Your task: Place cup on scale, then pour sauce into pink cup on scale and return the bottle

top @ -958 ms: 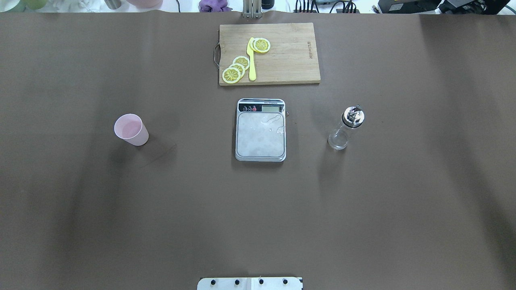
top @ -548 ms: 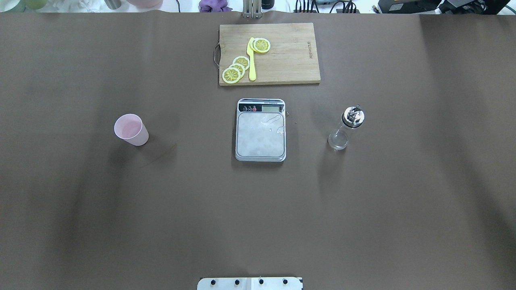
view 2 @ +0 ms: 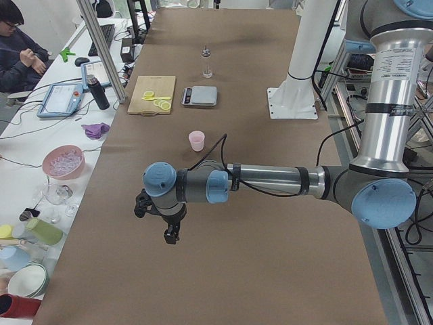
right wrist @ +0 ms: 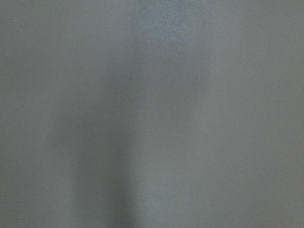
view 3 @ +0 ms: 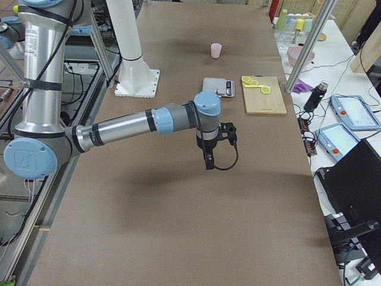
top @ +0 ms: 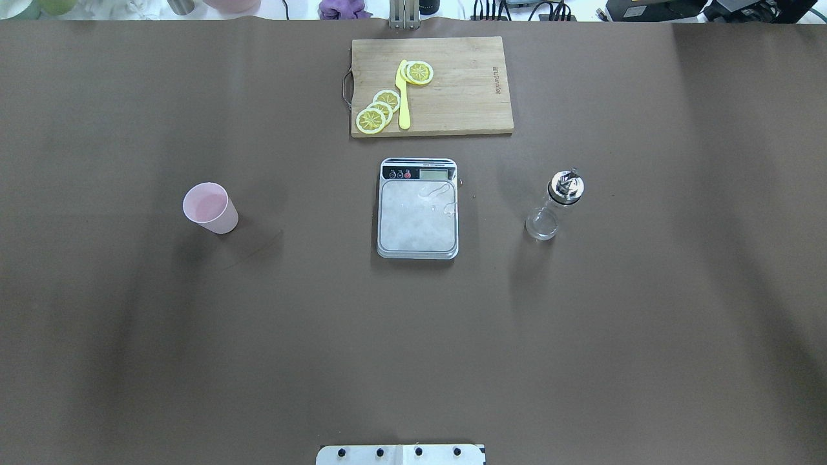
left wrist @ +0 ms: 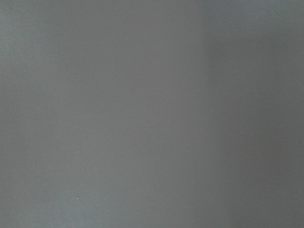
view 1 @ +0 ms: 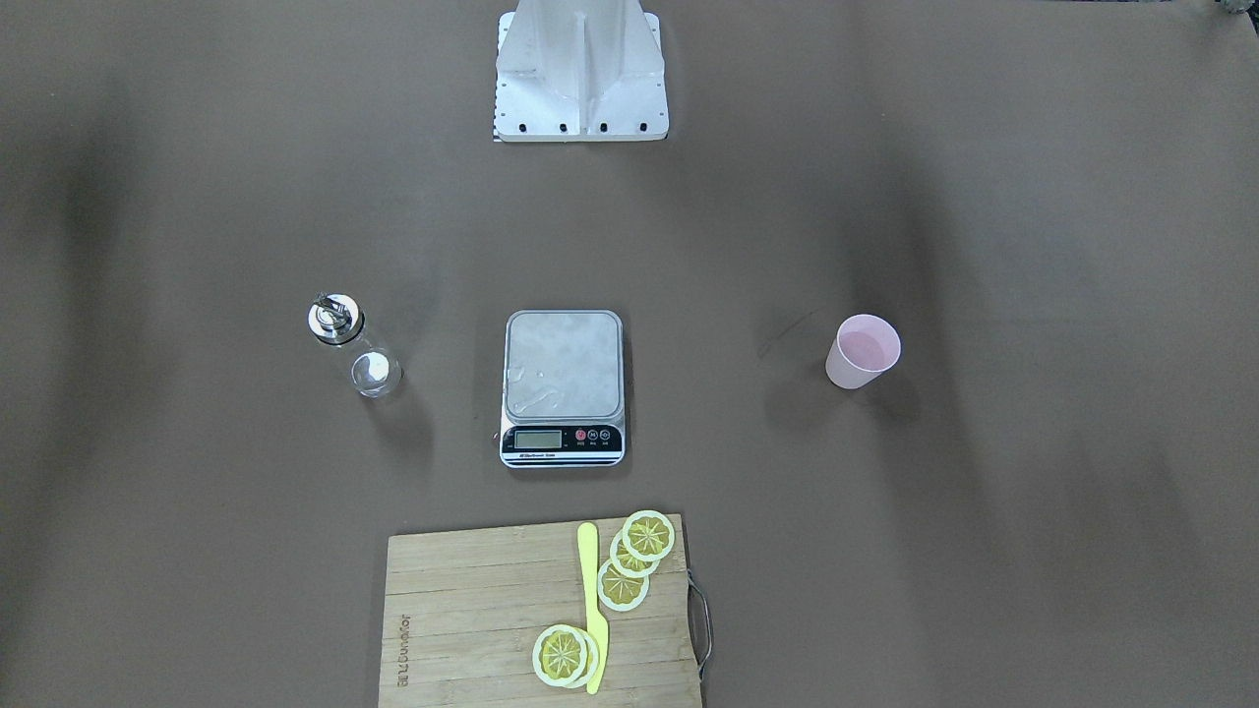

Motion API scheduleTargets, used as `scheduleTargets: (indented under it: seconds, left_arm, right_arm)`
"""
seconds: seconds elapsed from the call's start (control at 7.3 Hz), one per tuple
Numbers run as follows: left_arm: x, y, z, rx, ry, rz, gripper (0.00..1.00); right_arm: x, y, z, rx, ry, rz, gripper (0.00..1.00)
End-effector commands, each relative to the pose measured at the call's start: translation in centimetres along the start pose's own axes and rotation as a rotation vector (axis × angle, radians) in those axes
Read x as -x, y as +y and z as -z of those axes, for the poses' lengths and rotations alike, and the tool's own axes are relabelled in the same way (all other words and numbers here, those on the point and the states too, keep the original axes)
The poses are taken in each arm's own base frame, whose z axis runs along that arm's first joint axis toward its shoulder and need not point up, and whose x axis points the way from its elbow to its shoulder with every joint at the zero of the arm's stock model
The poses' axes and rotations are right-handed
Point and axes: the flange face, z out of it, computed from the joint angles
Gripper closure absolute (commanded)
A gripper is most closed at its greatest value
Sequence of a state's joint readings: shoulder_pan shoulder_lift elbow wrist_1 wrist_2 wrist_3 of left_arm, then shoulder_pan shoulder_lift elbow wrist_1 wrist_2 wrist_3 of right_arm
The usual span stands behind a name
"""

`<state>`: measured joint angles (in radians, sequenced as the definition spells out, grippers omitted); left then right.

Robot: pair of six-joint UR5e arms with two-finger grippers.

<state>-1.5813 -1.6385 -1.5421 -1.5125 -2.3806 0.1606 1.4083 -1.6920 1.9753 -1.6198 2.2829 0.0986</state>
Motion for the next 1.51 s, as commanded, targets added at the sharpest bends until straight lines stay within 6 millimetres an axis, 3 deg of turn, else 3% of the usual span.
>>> scheduleTargets:
  seconds: [0.0, 0.55, 0.82, 0.96, 1.23, 1.37]
  left_arm:
    - [-0.4, -1.4, 1.0, -0.011, -0.057, -0.021, 0.02]
    - [-1.1, -2.1, 1.3, -0.105, -0.042, -0.123, 0.02]
    - [-1.1, -3.0, 1.4, -0.193, -0.05, -0.192, 0.02]
    - [-2.5, -3.6, 2.8, -0.261, -0.056, -0.22, 0.02]
    - [-3.6, -3.7, 3.7, -0.349, -0.062, -0.303, 0.02]
    - [-7.8, -6.1, 3.2, -0.379, -0.049, -0.415, 0.02]
  right_arm:
    - [-0.1, 0.0, -0.2, 0.005, -0.007, 0.006, 0.0]
    - [0.2, 0.4, -0.8, 0.028, -0.108, -0.017, 0.0]
    - [0.8, -0.4, -0.1, 0.01, -0.105, 0.006, 0.0]
    - [1.1, -0.9, 0.1, 0.003, -0.107, 0.005, 0.0]
    - [1.6, -1.6, 0.5, -0.009, -0.105, 0.016, 0.0]
    - [2.0, -1.8, 1.0, -0.019, -0.105, 0.025, 0.0]
